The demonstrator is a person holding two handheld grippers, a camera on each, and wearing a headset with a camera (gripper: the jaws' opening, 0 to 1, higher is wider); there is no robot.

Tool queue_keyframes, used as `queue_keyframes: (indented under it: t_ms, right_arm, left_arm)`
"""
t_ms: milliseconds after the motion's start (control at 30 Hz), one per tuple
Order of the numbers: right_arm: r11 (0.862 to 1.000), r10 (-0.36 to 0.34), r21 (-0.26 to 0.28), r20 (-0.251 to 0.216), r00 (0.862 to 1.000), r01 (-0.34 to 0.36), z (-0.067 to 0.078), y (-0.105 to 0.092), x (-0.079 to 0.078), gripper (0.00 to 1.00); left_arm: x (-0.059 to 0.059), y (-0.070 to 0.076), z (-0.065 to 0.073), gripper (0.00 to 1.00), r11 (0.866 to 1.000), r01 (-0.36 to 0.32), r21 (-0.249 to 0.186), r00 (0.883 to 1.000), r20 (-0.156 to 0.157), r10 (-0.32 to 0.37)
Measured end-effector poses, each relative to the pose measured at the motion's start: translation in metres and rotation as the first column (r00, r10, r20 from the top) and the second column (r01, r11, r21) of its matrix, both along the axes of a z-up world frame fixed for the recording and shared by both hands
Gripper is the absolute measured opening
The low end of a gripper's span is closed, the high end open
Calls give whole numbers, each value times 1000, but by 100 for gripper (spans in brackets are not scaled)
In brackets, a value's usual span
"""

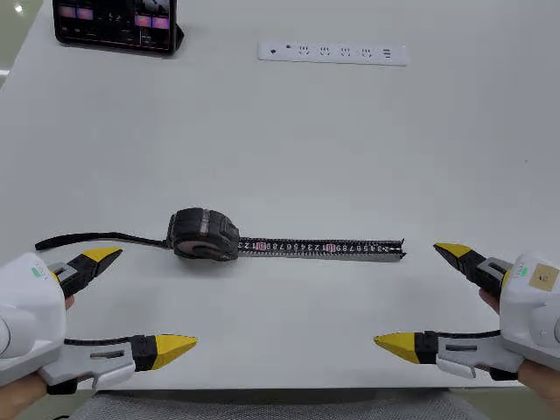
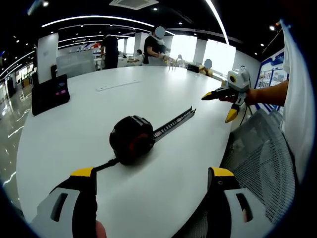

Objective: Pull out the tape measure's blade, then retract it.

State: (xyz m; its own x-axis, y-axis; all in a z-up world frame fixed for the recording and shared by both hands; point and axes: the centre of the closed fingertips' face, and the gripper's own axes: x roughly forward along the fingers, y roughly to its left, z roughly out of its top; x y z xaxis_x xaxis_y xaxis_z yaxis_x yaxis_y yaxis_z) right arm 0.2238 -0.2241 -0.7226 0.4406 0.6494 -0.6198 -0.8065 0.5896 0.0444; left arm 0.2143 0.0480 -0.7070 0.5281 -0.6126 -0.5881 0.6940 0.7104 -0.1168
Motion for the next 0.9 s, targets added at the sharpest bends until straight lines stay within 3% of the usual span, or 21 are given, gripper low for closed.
queue_keyframes:
  t_ms: [900]
  right_arm:
    - [1000, 1, 0, -2, 1000, -1, 1, -1, -2, 94]
  left_arm:
    - [0, -1, 1, 91, 1000, -6, -10, 1000, -9, 5]
